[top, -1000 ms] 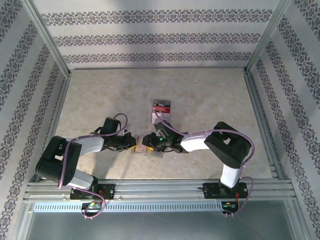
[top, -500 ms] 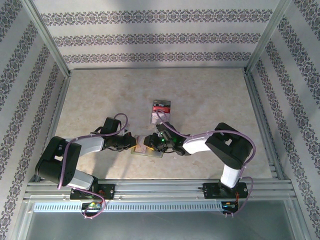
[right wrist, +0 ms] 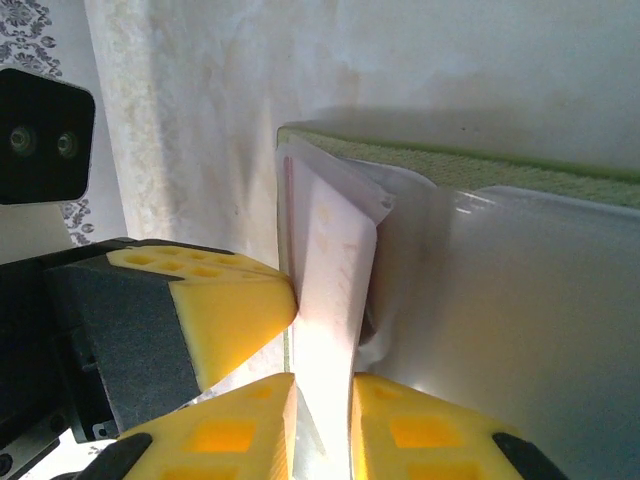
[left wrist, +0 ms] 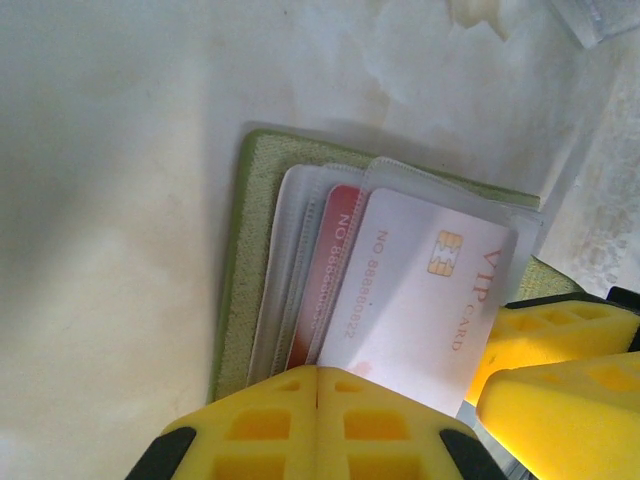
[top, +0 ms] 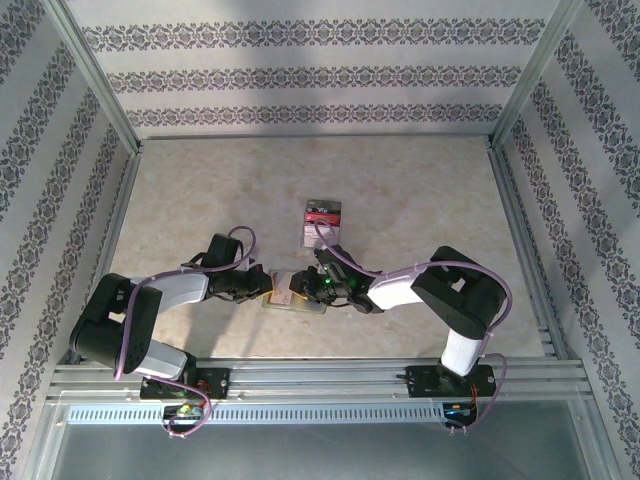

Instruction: Take the credit cards out of the card holder

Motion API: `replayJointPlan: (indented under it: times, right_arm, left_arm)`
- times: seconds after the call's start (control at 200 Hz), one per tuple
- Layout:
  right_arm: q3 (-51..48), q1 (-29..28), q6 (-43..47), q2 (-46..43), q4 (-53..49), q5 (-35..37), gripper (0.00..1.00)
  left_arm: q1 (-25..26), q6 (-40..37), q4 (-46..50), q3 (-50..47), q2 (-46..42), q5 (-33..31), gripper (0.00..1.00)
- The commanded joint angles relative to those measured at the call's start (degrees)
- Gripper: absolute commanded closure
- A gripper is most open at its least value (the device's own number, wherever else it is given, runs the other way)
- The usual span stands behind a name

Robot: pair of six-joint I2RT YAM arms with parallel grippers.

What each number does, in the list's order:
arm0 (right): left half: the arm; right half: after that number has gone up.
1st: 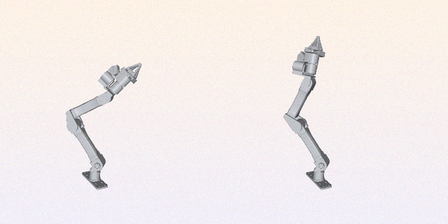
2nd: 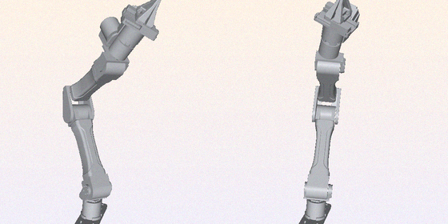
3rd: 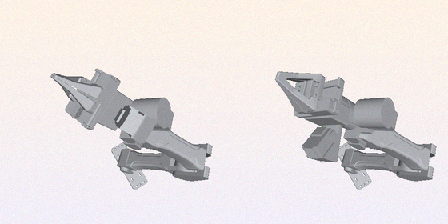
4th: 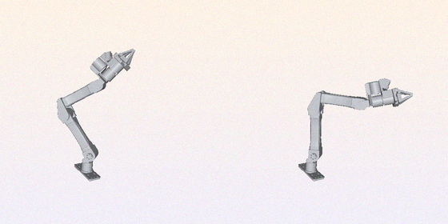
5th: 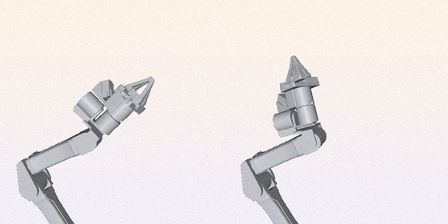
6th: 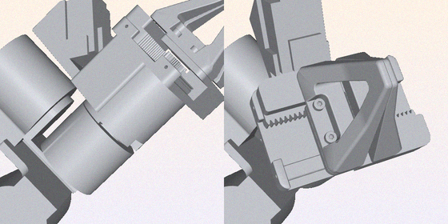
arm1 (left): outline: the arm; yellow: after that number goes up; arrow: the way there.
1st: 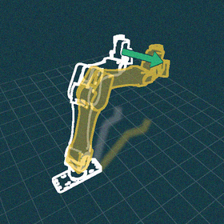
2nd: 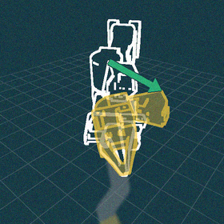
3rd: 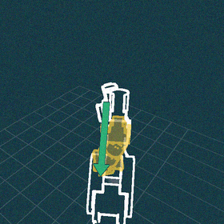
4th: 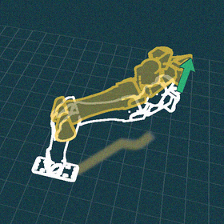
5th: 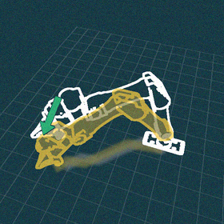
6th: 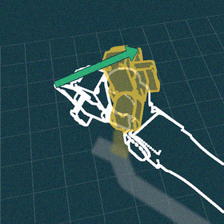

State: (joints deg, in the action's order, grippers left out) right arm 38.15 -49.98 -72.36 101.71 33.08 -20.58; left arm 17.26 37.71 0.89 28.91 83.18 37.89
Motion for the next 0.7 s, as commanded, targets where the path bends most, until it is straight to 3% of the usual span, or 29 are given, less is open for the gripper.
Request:
replayJointPlan:
  times: [0.0, 0.3, 0.695]
  right_arm:
    - [-0.7, 0.2, -0.7, -2.4, 4.3, 0.0, 0.79]
    - [1.0, 0.2, -0.3, 1.7, 4.6, -0.2, 0.75]
    - [2.9, -0.1, 1.3, 4.4, 8.1, -1.4, 0.78]
  left_arm:
    - [0.7, -1.4, 5.8, -0.2, 0.7, -3.9, 1.0]
    - [0.7, -1.1, 5.1, 0.0, 0.2, -2.8, 1.0]
    - [0.7, -0.9, 4.4, 0.0, 0.0, -2.2, 0.99]
